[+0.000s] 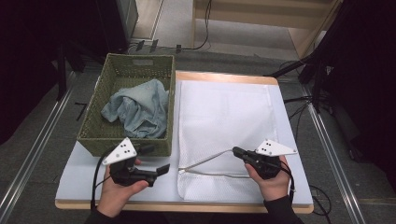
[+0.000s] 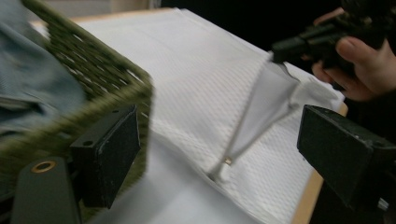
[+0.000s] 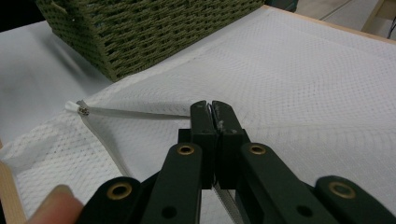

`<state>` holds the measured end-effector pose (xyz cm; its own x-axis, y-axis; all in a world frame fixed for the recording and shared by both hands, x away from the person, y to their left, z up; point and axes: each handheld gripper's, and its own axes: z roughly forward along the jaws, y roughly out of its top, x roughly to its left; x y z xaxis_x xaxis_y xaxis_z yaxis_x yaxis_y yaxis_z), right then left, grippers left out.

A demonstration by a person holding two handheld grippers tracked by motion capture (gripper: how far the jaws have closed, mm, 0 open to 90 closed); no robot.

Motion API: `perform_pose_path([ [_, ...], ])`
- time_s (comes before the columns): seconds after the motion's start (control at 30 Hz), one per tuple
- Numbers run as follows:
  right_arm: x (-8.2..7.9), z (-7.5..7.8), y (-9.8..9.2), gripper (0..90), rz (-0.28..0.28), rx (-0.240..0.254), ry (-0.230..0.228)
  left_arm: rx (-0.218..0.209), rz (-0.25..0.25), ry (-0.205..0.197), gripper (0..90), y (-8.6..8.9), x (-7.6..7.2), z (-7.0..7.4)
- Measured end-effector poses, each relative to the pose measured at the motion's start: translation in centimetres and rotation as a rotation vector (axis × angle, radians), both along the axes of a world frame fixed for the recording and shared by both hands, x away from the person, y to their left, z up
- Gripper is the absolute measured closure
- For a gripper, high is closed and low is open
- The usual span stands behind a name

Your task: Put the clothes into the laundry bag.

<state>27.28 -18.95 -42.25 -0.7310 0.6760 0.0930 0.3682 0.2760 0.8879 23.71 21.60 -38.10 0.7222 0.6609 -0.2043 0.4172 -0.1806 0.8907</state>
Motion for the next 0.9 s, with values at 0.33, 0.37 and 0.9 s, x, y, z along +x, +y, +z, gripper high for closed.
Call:
perform_pose_path([
  [0.33,0.0,-0.1,-0.2,89.8,0.005,0.005,0.001,-0.061,0.07,-0.006,0.4,2.5,5.1,3.9],
  [0.37,0.0,-0.1,-0.2,89.8,0.009,0.004,0.004,-0.05,0.114,-0.005,0.4,2.9,6.3,4.3],
  [0.9,0.2,-0.6,-0.3,89.8,0.022,0.001,0.011,0.149,0.346,0.063,0.0,5.4,16.1,4.4],
])
